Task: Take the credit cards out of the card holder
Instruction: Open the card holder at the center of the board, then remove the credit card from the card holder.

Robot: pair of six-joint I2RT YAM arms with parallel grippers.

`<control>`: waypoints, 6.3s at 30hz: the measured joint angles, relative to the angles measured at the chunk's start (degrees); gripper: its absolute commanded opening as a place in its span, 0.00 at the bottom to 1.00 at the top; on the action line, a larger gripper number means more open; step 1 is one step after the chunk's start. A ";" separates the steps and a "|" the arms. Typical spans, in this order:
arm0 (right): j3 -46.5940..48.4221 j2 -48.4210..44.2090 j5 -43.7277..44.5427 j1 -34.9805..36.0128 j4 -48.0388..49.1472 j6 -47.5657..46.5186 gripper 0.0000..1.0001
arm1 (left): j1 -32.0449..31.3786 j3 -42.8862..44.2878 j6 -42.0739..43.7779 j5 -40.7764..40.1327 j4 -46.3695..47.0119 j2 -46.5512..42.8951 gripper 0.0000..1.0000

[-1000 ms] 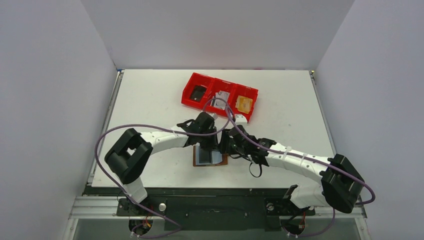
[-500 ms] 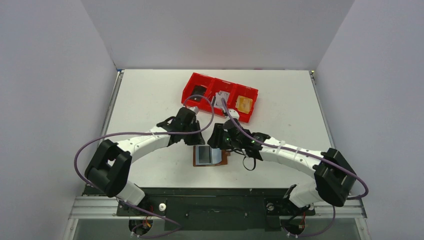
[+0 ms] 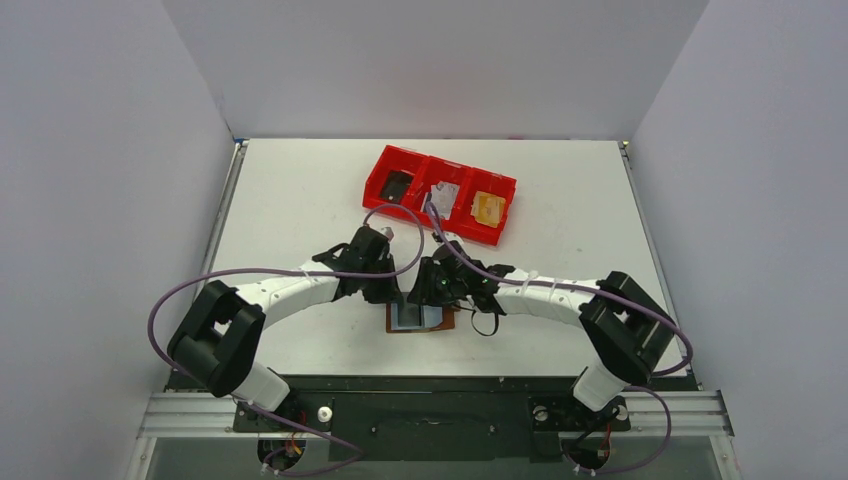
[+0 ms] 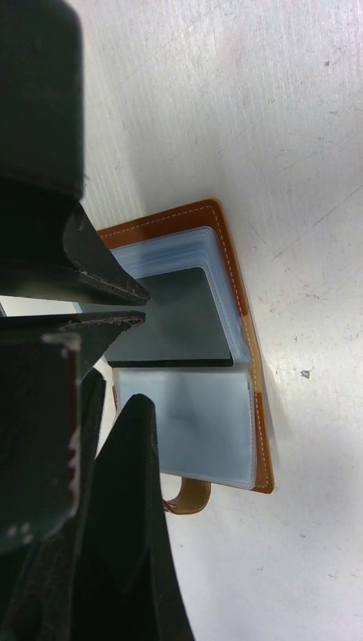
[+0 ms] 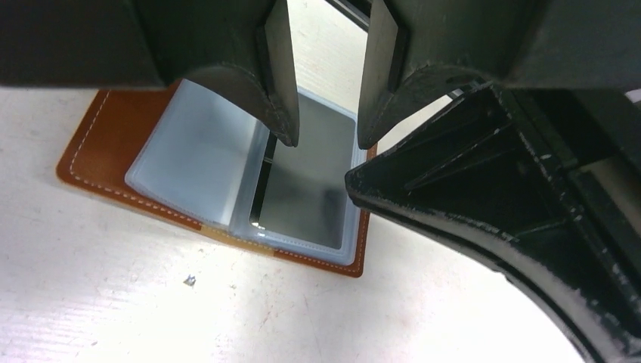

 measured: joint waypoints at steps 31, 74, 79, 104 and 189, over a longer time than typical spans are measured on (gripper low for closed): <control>-6.97 5.25 -7.39 -5.53 11.17 2.91 0.26 | -2.05 -0.96 -0.57 -3.02 -0.20 0.00 0.02; -17.27 5.27 -15.30 -11.10 29.20 9.79 0.21 | -4.90 0.55 -5.05 -5.46 1.46 3.91 0.00; -19.63 5.27 -17.11 -12.68 34.01 12.35 0.21 | -4.90 0.79 -5.18 -5.33 1.51 4.24 0.00; -21.11 7.48 -18.36 -13.66 38.93 15.28 0.07 | -4.87 0.83 -5.70 -5.33 1.55 4.35 0.00; -17.73 -6.10 -16.74 -19.39 17.90 5.09 0.00 | -3.93 7.52 -2.54 -7.30 -3.15 4.37 0.26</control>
